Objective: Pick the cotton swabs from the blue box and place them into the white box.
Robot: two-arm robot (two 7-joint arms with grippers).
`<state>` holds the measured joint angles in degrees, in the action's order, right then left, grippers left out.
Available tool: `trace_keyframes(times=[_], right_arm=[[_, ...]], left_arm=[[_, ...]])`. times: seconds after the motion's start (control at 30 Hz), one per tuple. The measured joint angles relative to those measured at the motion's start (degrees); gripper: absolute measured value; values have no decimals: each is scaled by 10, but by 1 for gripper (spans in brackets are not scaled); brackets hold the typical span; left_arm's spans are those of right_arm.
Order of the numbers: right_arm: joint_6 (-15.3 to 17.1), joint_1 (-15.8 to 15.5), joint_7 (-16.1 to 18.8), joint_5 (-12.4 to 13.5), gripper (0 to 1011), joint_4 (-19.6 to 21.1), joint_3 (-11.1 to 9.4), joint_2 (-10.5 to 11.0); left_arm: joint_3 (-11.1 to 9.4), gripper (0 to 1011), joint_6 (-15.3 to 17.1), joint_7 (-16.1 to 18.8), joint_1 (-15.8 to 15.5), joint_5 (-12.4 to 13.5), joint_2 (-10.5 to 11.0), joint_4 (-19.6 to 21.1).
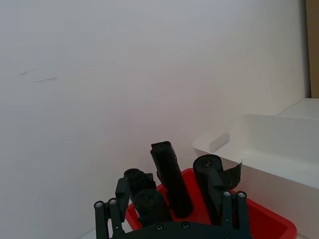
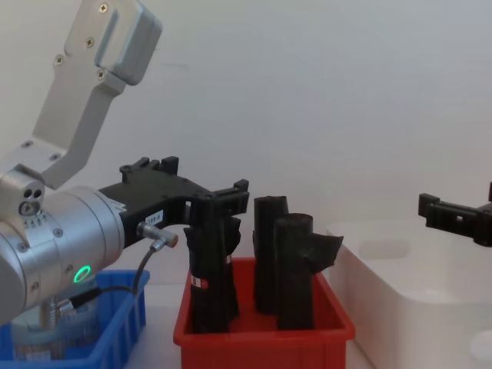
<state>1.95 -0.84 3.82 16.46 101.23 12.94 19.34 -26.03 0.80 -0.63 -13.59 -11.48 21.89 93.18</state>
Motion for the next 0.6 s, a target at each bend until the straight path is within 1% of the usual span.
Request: trace_keyframes(times=[0.6], right_arm=[[0, 0, 0, 0, 1002, 0, 0, 0]], left_arm=[[0, 1004, 0, 0, 0, 0, 0, 0]])
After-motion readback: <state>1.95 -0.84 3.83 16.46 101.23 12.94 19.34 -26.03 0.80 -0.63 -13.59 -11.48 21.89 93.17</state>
